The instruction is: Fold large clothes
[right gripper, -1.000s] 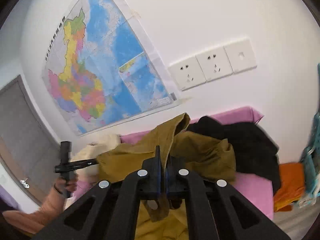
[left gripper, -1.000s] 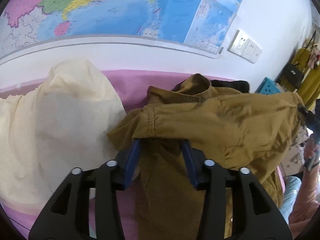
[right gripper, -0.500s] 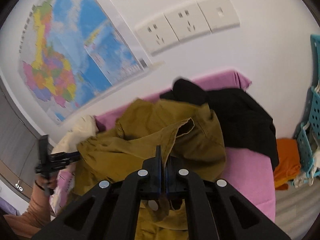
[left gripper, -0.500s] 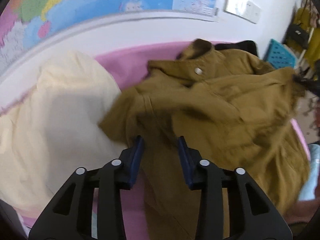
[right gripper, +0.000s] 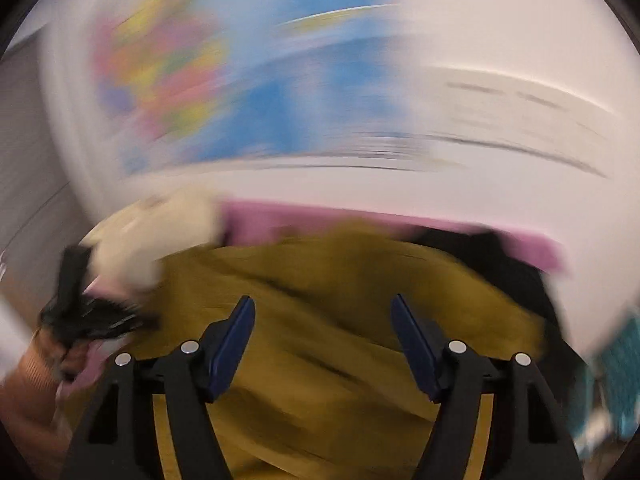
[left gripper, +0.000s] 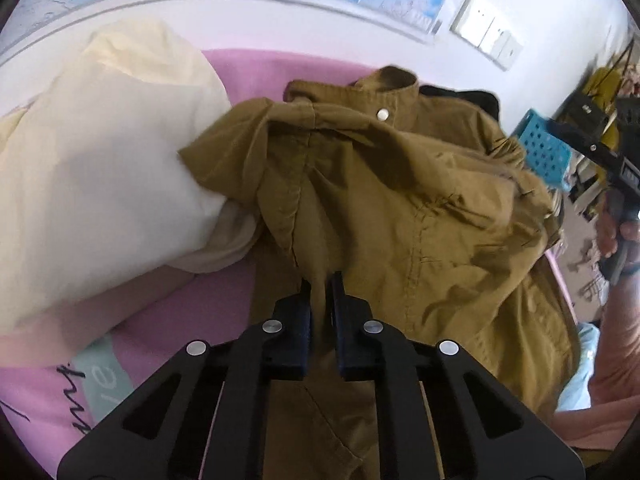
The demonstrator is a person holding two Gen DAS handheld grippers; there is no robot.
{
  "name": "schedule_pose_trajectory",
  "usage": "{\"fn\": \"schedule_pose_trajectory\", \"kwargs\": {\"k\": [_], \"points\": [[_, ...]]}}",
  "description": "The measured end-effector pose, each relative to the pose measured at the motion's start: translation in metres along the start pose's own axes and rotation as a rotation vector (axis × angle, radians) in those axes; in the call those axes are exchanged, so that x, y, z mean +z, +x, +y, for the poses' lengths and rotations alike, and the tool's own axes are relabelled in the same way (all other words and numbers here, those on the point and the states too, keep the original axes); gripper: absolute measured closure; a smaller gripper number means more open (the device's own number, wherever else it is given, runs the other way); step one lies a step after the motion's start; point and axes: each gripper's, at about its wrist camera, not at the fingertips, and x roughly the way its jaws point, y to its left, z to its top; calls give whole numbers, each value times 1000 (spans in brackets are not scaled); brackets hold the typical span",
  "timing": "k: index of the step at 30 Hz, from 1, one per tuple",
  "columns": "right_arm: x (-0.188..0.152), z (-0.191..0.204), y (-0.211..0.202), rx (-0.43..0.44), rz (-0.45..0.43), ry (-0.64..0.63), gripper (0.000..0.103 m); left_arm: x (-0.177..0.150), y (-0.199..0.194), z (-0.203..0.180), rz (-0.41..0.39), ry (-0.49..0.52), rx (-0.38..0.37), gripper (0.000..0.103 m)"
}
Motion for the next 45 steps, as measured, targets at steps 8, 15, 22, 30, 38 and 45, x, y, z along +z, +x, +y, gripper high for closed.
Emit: {"fn": "schedule_pose_trajectory", "kwargs": {"k": [8,15,22,30,38,45], "points": [[40,153,144,222,193,-326,45,-1,-3,-13,-22,35,12,96],[71,144,187,314,288,-149,89,-9,-7,-9,-65,46,38,96],[63,94,199,336,348,130,67,-17,-14,4,-65,-3,-46,96],[73,181,180,256,273,-325,34,-20,-6,-6,-60,5,-64,89],[63,187,212,130,386,-425,95,-27,-2,-13,-52,13,-73,90],[98,94,193,376,251,138,103,-35,0,-10,-36,-12,-103,93]]}}
